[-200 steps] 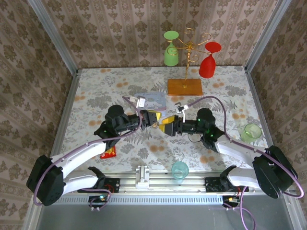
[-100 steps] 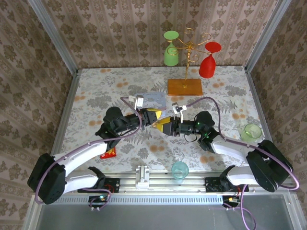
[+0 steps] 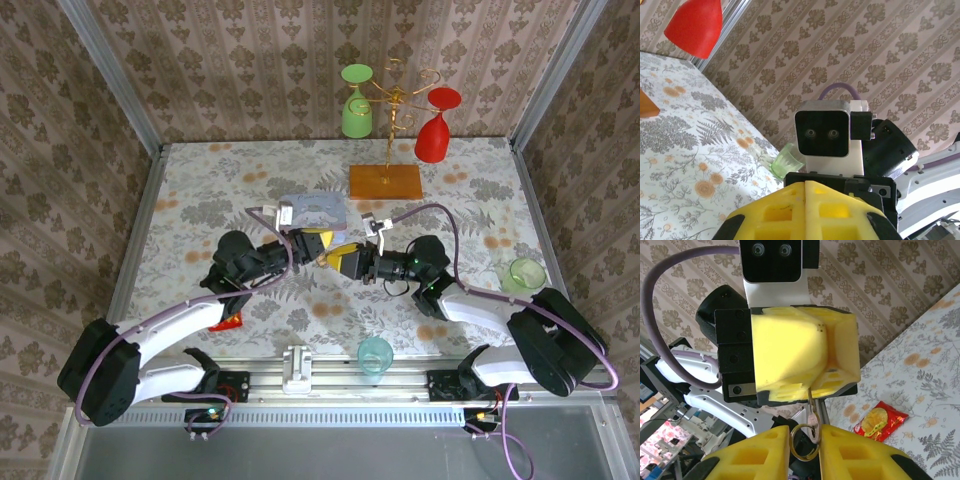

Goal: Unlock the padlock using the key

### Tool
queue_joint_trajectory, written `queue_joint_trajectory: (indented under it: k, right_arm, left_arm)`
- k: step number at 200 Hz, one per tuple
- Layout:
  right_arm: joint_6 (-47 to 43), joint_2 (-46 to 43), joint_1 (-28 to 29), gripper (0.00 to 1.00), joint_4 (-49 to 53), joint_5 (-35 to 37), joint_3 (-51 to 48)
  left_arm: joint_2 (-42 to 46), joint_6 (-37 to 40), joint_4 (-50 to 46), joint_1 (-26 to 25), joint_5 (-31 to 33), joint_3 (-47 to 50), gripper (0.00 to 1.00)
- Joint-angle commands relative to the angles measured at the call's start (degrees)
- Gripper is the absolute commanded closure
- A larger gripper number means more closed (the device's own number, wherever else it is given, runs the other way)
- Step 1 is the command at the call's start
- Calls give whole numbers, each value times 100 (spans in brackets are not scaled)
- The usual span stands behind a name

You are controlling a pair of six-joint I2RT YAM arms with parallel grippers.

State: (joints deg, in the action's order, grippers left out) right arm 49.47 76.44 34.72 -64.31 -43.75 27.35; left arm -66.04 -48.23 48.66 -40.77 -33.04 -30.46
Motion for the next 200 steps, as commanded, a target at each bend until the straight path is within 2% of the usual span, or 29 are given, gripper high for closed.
queue_joint_trajectory:
  k: [1, 69, 136, 200]
  right_arm:
    - [-97, -113, 27, 79, -115, 81, -18]
    - [-145, -29, 27, 79, -195, 126, 83]
    - [-151, -26, 9, 80, -202, 173, 169]
    - [10, 217, 8, 88, -539, 197, 234]
  left_arm:
    - [18, -152, 416, 30, 124, 75, 100]
    - [-277, -573, 1094, 32, 101, 180, 100]
    - [-181, -538, 996, 48, 71, 260, 100]
    - [-181, -504, 950, 43, 80, 242, 100]
